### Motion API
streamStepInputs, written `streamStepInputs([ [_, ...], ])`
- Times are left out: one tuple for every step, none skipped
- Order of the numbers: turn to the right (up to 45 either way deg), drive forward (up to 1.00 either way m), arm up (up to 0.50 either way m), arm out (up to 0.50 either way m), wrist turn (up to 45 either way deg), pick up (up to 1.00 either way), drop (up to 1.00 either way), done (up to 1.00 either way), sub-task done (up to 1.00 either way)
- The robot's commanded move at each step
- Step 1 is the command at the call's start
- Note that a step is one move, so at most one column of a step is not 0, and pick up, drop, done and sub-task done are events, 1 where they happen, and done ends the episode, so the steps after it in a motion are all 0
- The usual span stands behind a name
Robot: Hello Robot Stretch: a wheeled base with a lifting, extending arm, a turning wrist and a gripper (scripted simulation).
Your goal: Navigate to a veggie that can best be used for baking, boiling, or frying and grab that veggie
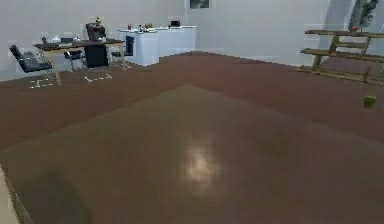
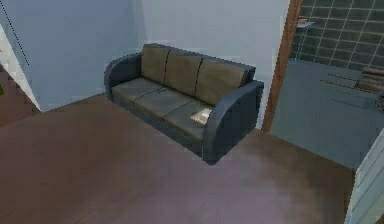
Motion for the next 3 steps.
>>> streamStepInputs([
  [9.0,0.00,0.00,0.00,0.0,0.00,0.00,0.00,0.00],
  [0.0,0.30,0.00,0.00,0.0,0.00,0.00,0.00,0.00],
  [-9.0,0.00,0.00,0.00,0.0,0.00,0.00,0.00,0.00],
])
